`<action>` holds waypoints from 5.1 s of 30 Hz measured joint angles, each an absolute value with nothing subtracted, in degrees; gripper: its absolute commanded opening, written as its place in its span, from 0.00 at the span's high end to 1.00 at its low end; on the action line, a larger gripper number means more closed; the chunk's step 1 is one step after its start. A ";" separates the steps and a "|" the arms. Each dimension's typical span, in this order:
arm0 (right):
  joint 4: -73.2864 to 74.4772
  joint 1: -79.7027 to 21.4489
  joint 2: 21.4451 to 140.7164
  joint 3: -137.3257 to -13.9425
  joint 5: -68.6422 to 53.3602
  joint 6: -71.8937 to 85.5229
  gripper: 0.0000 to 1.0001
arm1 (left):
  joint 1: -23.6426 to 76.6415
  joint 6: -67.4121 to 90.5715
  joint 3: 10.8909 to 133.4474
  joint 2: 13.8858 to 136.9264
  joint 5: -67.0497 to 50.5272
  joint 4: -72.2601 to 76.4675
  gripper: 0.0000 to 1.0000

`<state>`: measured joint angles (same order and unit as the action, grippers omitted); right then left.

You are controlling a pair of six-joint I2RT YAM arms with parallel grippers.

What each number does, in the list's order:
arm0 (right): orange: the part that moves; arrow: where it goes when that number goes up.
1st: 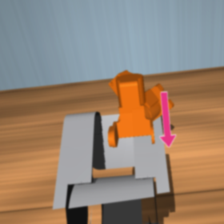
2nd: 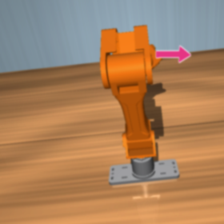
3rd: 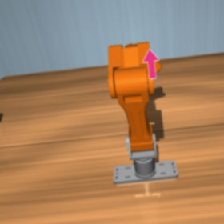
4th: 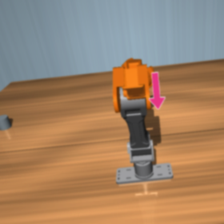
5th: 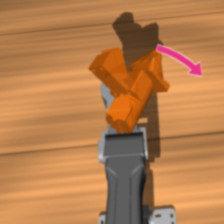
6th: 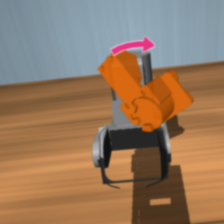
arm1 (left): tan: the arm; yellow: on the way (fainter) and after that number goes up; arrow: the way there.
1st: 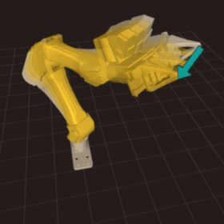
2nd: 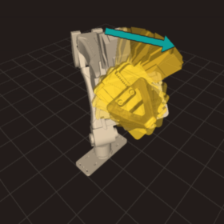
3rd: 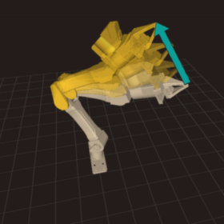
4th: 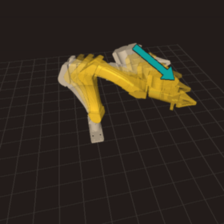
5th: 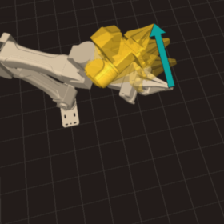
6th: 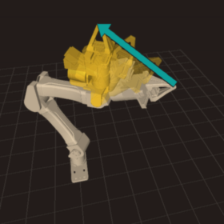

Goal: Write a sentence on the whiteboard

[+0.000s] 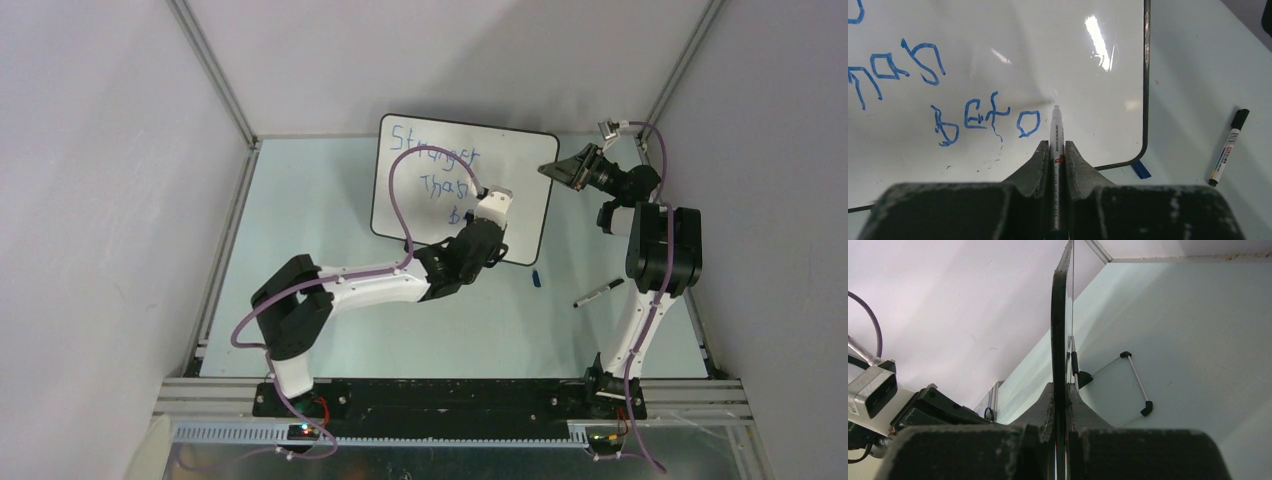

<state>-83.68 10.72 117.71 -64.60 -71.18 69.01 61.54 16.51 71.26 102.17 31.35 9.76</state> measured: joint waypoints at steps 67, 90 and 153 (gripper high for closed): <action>-83.68 10.72 117.71 -64.58 -71.20 68.73 1.00 | 59.96 16.51 71.99 104.12 29.89 5.67 1.00; -83.68 10.72 117.71 -64.58 -71.20 68.93 1.00 | 60.40 16.34 72.62 102.85 29.87 2.20 1.00; -83.68 10.96 117.71 -64.58 -71.24 68.95 1.00 | 59.75 16.05 77.49 105.80 29.69 0.30 1.00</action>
